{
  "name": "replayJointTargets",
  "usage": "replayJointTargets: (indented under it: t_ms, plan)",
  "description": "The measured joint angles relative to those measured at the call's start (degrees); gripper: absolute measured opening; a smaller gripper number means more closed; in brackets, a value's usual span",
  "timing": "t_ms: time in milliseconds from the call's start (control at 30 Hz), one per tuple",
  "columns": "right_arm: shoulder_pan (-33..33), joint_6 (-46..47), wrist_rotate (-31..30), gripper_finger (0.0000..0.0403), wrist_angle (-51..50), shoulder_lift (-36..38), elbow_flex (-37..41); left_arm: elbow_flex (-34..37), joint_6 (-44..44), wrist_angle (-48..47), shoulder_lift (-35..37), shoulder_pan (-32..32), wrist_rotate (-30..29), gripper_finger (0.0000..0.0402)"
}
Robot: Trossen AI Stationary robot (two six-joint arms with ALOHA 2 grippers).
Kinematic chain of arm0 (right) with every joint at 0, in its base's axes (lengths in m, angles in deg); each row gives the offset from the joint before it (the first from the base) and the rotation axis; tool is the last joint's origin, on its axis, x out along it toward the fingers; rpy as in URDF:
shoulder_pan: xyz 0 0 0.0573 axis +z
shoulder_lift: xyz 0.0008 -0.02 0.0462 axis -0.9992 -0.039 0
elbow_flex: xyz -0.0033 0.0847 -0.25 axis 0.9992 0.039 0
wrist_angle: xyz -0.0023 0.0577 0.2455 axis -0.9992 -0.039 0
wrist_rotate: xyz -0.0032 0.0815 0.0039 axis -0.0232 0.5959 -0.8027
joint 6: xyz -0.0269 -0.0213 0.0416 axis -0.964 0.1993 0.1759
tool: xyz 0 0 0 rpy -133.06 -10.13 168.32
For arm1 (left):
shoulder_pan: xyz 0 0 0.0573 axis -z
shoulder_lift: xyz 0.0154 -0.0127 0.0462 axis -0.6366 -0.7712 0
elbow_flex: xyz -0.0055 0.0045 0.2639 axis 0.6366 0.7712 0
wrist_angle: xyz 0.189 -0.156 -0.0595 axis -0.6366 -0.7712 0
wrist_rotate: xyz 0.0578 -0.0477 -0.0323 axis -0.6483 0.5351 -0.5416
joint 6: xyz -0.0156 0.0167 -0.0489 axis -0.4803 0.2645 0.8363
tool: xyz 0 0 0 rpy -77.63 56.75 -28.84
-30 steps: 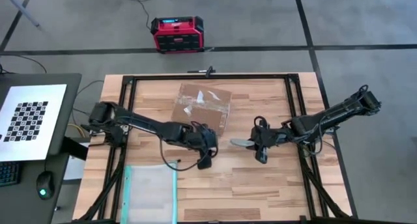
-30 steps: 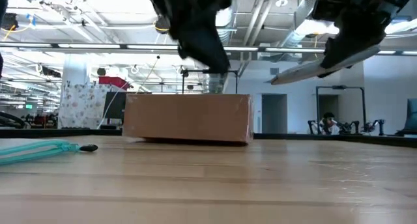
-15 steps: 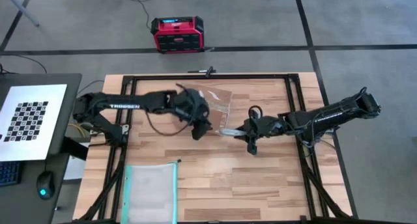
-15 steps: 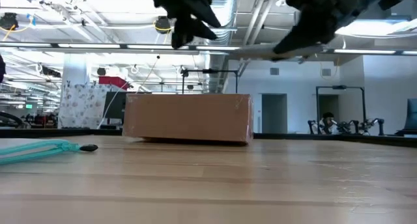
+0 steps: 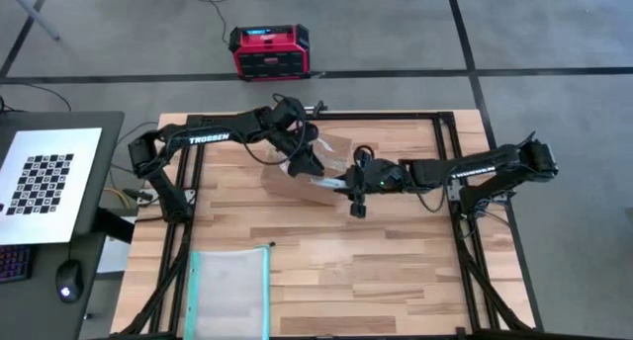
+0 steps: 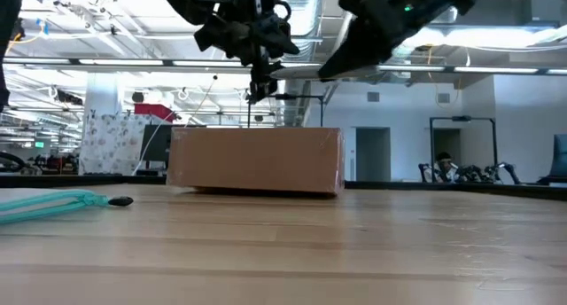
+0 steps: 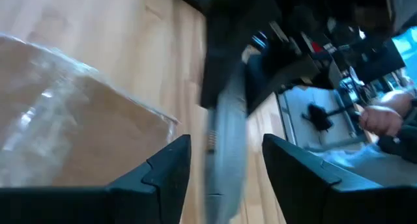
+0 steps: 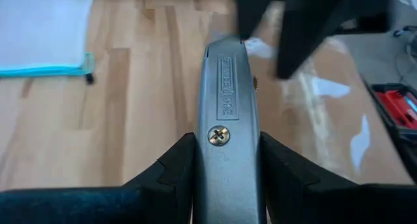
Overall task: Unpack boxes
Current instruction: Open the cardboard box using the gray cutter
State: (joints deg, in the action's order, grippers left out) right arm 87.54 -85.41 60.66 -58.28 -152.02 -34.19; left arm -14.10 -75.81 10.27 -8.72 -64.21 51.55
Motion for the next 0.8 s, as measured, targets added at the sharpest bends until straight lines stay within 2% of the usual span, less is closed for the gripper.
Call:
replayJointTargets:
  t_ms: [233, 533, 633, 767, 800]
  plan:
    - [-2.16, -3.08, 0.25, 0.0121, -1.22, -2.09, -3.2, 0.02, -6.46, -4.13, -0.51, -0.03, 0.57, 0.0178]
    - [-2.9, -9.53, 0.05, 0.0121, -0.83, -1.59, -3.26, 0.02, -6.47, -3.7, -0.49, 0.12, 0.28, 0.0172]
    - [-2.94, -10.98, 0.09, 0.0121, -0.96, -1.59, -3.26, 0.02, -6.47, -3.65, -0.49, 0.29, -0.31, 0.0139]
    - [-2.94, -14.99, -0.36, 0.0121, -1.02, -1.54, -3.26, 0.07, -5.84, -3.52, -0.49, 0.29, -2.0, 0.0069]
    - [-2.94, -15.59, -0.58, 0.0121, -1.16, -1.52, -3.26, 0.07, -6.02, -3.47, -0.49, 0.29, -2.35, 0.0067]
